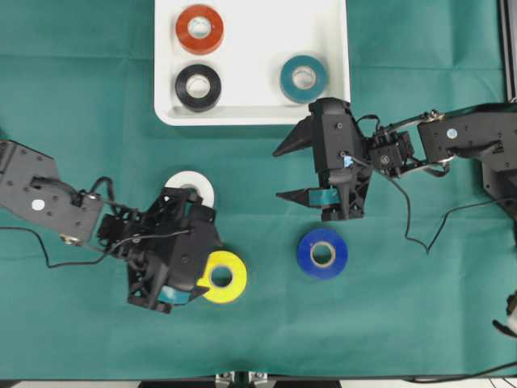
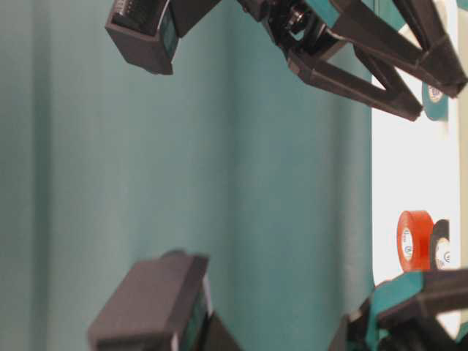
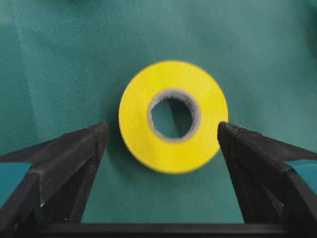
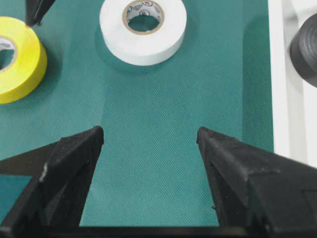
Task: Put the tape alternately from left to right into the white case.
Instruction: 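Move the left gripper down onto the yellow tape roll and close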
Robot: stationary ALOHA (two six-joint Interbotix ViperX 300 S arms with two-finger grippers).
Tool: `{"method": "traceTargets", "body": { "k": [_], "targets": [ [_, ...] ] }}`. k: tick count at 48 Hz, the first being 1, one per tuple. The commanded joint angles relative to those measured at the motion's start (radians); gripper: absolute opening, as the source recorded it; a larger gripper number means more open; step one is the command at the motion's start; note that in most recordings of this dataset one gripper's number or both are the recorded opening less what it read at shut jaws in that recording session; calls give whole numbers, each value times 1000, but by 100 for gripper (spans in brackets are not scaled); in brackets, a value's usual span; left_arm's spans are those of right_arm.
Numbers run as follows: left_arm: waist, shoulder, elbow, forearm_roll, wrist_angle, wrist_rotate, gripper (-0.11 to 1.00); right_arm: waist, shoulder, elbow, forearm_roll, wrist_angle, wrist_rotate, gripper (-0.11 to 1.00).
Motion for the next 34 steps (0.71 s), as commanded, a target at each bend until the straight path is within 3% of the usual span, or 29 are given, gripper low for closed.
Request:
{"method": "traceTargets", "body": {
  "k": [1,11,25,34],
  "targets": [
    [-3,8,-43,-2,-5,-11,68,2,-8,-5,-2,-9,-2,81],
    [12,55,-80,-2,21,-23,68,3,-9,8,-2,-9,-2,81],
    [48,101,-121,-2,166,-23,68,2,-8,14,-2,-15,-2,81],
    [63,121,-146,-2,178,-21,68,3,-9,15,-2,-20,-2,81]
  ]
}}
